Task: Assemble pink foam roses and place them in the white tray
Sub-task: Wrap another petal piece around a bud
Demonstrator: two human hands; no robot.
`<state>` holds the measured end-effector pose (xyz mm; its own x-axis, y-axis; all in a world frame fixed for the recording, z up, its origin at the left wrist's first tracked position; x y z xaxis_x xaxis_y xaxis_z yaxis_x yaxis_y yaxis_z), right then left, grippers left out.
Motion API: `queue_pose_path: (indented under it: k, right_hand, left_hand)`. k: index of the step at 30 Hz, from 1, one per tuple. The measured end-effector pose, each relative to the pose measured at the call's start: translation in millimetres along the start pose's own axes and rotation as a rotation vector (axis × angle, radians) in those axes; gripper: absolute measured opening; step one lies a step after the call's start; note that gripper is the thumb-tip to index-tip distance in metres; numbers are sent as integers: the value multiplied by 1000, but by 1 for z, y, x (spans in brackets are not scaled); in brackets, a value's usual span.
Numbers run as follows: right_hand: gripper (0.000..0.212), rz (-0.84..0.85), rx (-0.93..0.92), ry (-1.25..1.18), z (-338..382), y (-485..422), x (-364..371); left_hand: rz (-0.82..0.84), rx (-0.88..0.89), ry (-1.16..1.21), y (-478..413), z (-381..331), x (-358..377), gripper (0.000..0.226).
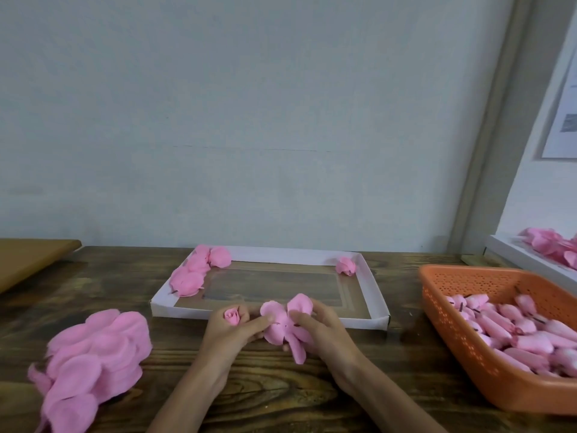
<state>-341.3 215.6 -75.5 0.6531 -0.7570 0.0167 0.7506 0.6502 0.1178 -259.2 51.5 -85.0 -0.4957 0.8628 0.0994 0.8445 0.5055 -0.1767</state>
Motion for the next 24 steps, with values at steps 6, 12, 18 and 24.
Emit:
queue_pose_path:
  k: [6, 12, 18, 24]
  right_hand:
    - [12, 23, -84, 29, 6, 3, 2]
    - [24, -26, -184, 50, 9, 3, 7]
    - [19, -381, -144, 187, 2, 6, -5]
    - [77, -79, 33, 81, -4, 11, 13]
  left_hand:
    - [-33, 45, 69, 0, -5, -2, 63]
    - [-52, 147, 54, 2, -12, -1, 50]
    - [-172, 157, 92, 0, -14, -11, 24]
    - [-174, 195, 109, 7, -26, -8, 38]
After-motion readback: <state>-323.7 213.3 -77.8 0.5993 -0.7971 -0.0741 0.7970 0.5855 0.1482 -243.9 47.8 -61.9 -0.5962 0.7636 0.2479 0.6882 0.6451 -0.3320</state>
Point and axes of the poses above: each hand's wrist, its own y-axis away from the middle knuckle, its own x-axis out of the palm, z = x × y, the point moved 7 cm from there along -y, towards the middle knuckle, and after that the axes turned 7 degrees about x, right-handed, at the moved point
